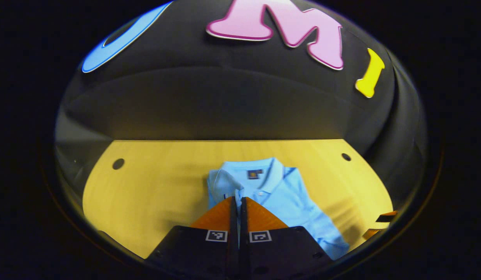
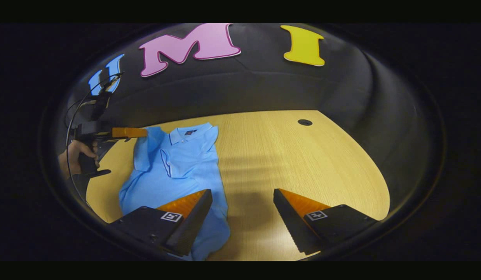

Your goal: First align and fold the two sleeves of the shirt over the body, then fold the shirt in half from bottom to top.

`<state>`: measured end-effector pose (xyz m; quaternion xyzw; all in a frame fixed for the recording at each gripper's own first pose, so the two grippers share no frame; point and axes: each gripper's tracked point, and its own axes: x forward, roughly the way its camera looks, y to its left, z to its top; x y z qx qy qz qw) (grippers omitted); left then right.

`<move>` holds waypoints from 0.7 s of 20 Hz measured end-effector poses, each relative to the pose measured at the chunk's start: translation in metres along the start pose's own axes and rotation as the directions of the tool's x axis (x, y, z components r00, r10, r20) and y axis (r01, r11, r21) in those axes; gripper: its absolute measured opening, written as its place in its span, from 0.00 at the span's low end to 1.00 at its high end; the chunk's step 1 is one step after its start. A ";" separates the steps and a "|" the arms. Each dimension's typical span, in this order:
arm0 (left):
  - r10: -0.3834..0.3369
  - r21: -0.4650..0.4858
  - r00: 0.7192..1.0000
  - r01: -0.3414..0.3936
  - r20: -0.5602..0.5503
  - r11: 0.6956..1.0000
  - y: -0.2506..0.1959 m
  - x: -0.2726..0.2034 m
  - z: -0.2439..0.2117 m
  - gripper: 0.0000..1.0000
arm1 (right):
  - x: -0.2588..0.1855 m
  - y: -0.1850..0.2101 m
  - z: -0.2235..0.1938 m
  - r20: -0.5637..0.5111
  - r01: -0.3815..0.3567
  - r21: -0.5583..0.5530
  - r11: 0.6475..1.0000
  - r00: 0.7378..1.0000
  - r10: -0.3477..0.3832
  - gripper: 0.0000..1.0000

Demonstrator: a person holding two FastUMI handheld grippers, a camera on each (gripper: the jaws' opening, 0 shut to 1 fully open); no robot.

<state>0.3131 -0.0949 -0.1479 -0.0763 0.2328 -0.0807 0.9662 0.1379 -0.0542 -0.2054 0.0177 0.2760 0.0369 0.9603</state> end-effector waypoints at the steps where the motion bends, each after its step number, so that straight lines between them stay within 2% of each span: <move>1: -0.018 -0.011 1.000 0.018 -0.007 1.000 -0.015 0.002 -0.004 0.06 | -0.006 -0.002 -0.002 0.003 0.000 -0.011 1.000 1.000 0.000 0.99; 2: -0.039 -0.024 0.999 0.039 -0.009 0.999 -0.028 0.003 -0.006 0.06 | -0.013 -0.003 -0.004 0.008 -0.001 -0.015 1.000 1.000 0.001 0.99; 3: -0.066 -0.039 0.998 0.066 -0.008 0.997 -0.042 0.002 -0.008 0.13 | -0.016 -0.004 -0.004 0.011 -0.003 -0.013 1.000 1.000 0.003 0.99; 4: -0.090 -0.052 0.996 0.089 -0.007 0.995 -0.054 0.001 -0.010 0.11 | -0.020 -0.004 -0.006 0.013 -0.004 -0.008 1.000 1.000 0.004 0.99; 5: -0.111 -0.059 0.994 0.111 -0.009 0.992 -0.063 -0.003 -0.012 0.28 | -0.023 -0.004 -0.008 0.015 -0.005 -0.004 1.000 1.000 0.005 0.99; 6: -0.122 -0.055 0.993 0.122 -0.004 0.991 -0.068 -0.007 -0.015 0.20 | -0.031 -0.004 -0.013 0.020 -0.002 -0.002 1.000 1.000 0.002 0.99; 7: -0.135 -0.044 0.991 0.135 0.000 0.990 -0.071 -0.012 -0.018 0.44 | -0.036 -0.003 -0.018 0.023 0.001 -0.001 1.000 1.000 -0.001 0.99; 9: -0.161 -0.019 0.987 0.161 -0.005 0.987 -0.076 -0.036 -0.029 0.70 | -0.047 0.002 -0.028 0.025 -0.001 0.005 1.000 1.000 0.001 0.99; 11: -0.148 0.020 0.989 0.148 0.001 0.989 -0.069 -0.059 -0.044 0.96 | -0.057 0.011 -0.039 0.021 -0.010 0.015 1.000 1.000 0.010 0.99; 14: -0.103 0.097 0.995 0.101 0.017 0.990 -0.047 -0.112 -0.071 0.98 | -0.075 0.028 -0.061 -0.002 -0.030 0.028 0.999 1.000 0.030 0.99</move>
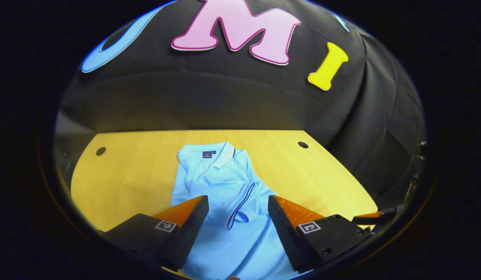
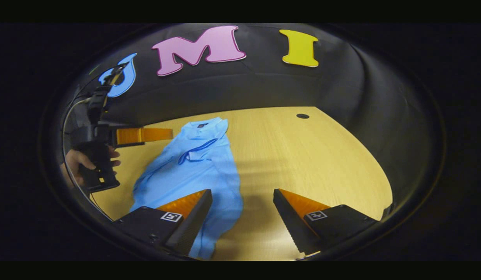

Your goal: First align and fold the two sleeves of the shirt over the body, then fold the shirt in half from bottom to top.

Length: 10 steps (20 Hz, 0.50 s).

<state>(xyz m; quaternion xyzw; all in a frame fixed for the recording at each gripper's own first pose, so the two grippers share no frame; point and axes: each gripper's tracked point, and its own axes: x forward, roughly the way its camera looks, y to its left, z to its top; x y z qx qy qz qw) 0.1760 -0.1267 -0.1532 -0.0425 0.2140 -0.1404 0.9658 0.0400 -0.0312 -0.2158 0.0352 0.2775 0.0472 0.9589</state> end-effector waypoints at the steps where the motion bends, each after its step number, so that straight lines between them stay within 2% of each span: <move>1: 0.015 0.021 1.000 -0.015 -0.001 1.000 0.004 -0.020 -0.012 0.98 | -0.007 0.004 -0.007 -0.007 -0.003 0.004 1.000 1.000 0.003 0.99; 4: 0.061 0.040 0.998 -0.060 -0.022 0.997 0.016 -0.076 -0.054 0.97 | -0.026 0.021 -0.032 -0.032 -0.019 0.015 1.000 0.999 0.019 0.99; 10: 0.102 -0.034 0.985 -0.108 -0.142 0.994 0.014 -0.149 -0.160 0.98 | -0.056 0.048 -0.088 -0.102 -0.051 0.012 0.999 0.993 0.052 0.99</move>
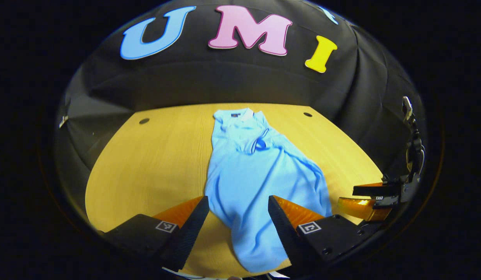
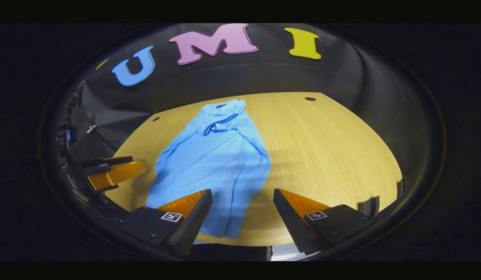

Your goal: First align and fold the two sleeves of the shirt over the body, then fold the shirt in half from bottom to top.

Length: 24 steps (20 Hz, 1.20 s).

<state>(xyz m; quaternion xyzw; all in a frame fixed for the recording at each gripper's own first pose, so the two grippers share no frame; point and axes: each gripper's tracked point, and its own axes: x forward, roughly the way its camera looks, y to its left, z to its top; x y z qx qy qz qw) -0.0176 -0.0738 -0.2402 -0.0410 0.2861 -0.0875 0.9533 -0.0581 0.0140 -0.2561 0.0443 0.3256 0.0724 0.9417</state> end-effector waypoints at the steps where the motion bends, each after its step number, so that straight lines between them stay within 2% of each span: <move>1: -0.006 0.001 1.000 0.006 -0.024 1.000 -0.003 -0.005 -0.017 0.98 | -0.002 0.004 -0.009 -0.014 -0.003 0.005 1.000 1.000 0.003 0.99; 5: -0.002 0.001 0.996 0.002 -0.089 1.000 -0.014 -0.012 -0.070 0.98 | -0.001 0.008 -0.037 -0.046 0.005 -0.002 1.000 0.999 -0.005 0.99; 8: -0.010 0.008 0.993 0.011 -0.121 1.000 -0.023 -0.011 -0.092 0.98 | 0.003 0.014 -0.045 -0.054 0.003 -0.011 1.000 0.999 -0.003 0.99; 13: 0.032 0.022 0.989 -0.029 -0.143 0.999 -0.014 0.000 -0.100 0.98 | 0.018 0.023 -0.061 -0.109 -0.002 -0.040 0.999 0.994 -0.002 0.99; 14: 0.041 0.015 0.987 -0.039 -0.153 0.999 -0.013 0.002 -0.104 0.98 | 0.013 0.023 -0.066 -0.129 0.002 -0.054 0.999 0.992 -0.009 0.92; 15: 0.047 0.023 0.988 -0.044 -0.146 0.999 -0.012 0.003 -0.101 0.98 | 0.014 0.024 -0.062 -0.102 0.002 -0.074 0.997 0.995 -0.009 0.99; 18: 0.044 0.080 0.988 -0.032 -0.149 0.996 -0.016 0.007 -0.105 0.99 | 0.018 0.020 -0.066 -0.109 0.040 -0.128 0.991 0.993 -0.054 0.97; 19: 0.038 0.080 0.989 -0.027 -0.145 0.996 -0.019 0.008 -0.104 0.98 | 0.024 0.014 -0.064 -0.101 0.065 -0.148 0.987 0.992 -0.080 0.93; 20: 0.034 0.079 0.989 -0.023 -0.141 0.997 -0.022 0.009 -0.103 0.94 | 0.024 0.013 -0.065 -0.101 0.071 -0.149 0.986 0.991 -0.087 0.74; 21: 0.030 0.080 0.991 -0.020 -0.134 0.997 -0.025 0.009 -0.102 0.82 | 0.026 0.017 -0.065 -0.113 0.063 -0.140 0.988 0.990 -0.079 0.65; 22: 0.024 0.075 0.991 -0.015 -0.131 0.997 -0.030 0.011 -0.102 0.73 | 0.025 0.019 -0.063 -0.114 0.054 -0.132 0.990 0.991 -0.070 0.61; 23: 0.016 0.069 0.992 -0.007 -0.129 0.998 -0.035 0.013 -0.100 0.48 | 0.028 0.022 -0.065 -0.134 0.040 -0.127 0.991 0.989 -0.058 0.35; 24: 0.012 0.070 0.992 -0.003 -0.129 0.998 -0.038 0.013 -0.101 0.44 | 0.027 0.023 -0.063 -0.139 0.036 -0.132 0.991 0.989 -0.054 0.23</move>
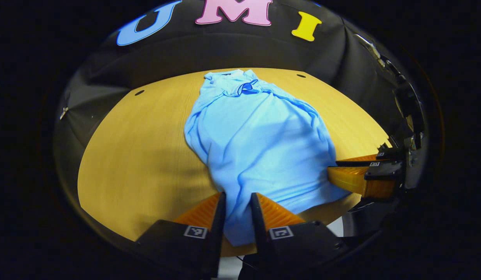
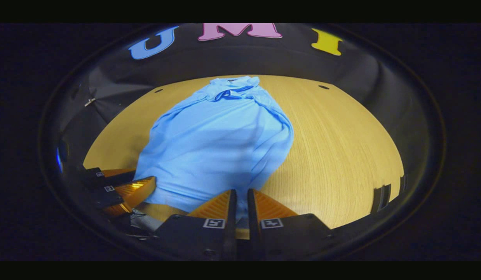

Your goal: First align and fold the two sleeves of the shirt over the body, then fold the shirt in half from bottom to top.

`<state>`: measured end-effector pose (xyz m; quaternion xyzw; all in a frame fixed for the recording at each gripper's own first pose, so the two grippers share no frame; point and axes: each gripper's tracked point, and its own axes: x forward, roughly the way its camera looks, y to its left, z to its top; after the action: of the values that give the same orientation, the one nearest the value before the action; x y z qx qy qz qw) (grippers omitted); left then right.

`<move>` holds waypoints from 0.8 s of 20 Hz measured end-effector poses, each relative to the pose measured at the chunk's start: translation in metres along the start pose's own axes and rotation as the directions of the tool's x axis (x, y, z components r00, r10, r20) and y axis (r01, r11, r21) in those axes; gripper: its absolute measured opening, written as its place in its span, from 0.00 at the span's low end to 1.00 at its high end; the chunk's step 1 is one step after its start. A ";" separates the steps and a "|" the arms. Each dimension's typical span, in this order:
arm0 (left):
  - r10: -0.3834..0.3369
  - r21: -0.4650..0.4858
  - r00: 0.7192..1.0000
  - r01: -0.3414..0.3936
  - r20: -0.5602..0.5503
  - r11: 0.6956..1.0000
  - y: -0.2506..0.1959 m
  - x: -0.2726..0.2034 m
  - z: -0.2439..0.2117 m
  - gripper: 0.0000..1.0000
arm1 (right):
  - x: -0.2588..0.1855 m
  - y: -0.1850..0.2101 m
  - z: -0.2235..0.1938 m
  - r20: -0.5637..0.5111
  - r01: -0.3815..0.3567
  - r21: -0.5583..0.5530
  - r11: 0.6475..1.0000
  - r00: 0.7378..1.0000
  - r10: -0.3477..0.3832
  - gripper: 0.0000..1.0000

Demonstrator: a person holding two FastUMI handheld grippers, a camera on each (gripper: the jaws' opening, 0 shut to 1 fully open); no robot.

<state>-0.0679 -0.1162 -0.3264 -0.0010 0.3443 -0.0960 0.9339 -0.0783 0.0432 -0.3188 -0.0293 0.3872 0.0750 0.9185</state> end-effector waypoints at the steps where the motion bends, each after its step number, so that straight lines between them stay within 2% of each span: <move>1: -0.006 -0.005 1.000 0.006 0.000 1.000 -0.002 0.000 0.002 0.34 | 0.000 0.000 -0.001 -0.017 -0.004 -0.015 1.000 1.000 0.004 0.17; 2: -0.005 -0.020 1.000 0.005 -0.004 1.000 -0.002 0.000 0.002 0.28 | 0.001 0.002 0.000 -0.018 -0.013 -0.032 0.999 1.000 0.013 0.02; 3: -0.002 -0.040 1.000 0.002 -0.005 0.999 -0.001 0.000 0.004 0.16 | 0.002 0.004 -0.001 -0.024 -0.032 -0.035 0.999 0.999 0.031 0.02; 4: -0.002 -0.055 1.000 0.002 -0.008 0.999 -0.002 0.000 0.004 0.13 | 0.002 0.005 -0.001 -0.025 -0.050 -0.025 0.998 0.998 0.049 0.01; 5: -0.004 -0.060 1.000 0.003 -0.012 0.998 -0.002 0.000 0.005 0.08 | 0.002 0.003 0.001 -0.029 -0.068 0.001 0.998 0.997 0.068 0.05; 7: -0.004 -0.044 1.000 0.003 -0.018 0.999 -0.003 -0.001 0.005 0.07 | 0.000 0.003 0.000 -0.040 -0.098 0.045 0.994 0.994 0.100 0.00; 8: -0.004 -0.039 1.000 0.003 -0.024 0.999 -0.003 0.001 0.006 0.07 | 0.001 0.004 0.000 -0.049 -0.110 0.058 0.992 0.992 0.113 0.00; 9: -0.009 -0.036 0.999 0.008 -0.035 0.999 -0.004 0.000 0.007 0.07 | 0.000 0.003 0.000 -0.056 -0.114 0.054 0.992 0.992 0.117 0.10; 10: -0.011 -0.038 0.999 0.009 -0.048 0.999 -0.003 -0.001 0.008 0.07 | -0.004 0.002 0.003 -0.052 -0.123 0.040 0.992 0.991 0.125 0.05; 11: -0.014 -0.047 0.999 0.012 -0.048 0.999 -0.003 -0.003 0.014 0.06 | -0.009 0.002 0.010 -0.036 -0.131 0.021 0.991 0.991 0.132 0.05; 16: -0.027 -0.114 1.000 0.028 0.012 0.993 0.002 -0.019 0.071 0.07 | -0.022 0.001 0.058 0.035 -0.171 -0.016 0.985 0.985 0.172 0.05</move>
<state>-0.0362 -0.1155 -0.2606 -0.0596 0.3445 -0.0890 0.9327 -0.0530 0.0483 -0.2623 -0.0004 0.3710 0.1568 0.9153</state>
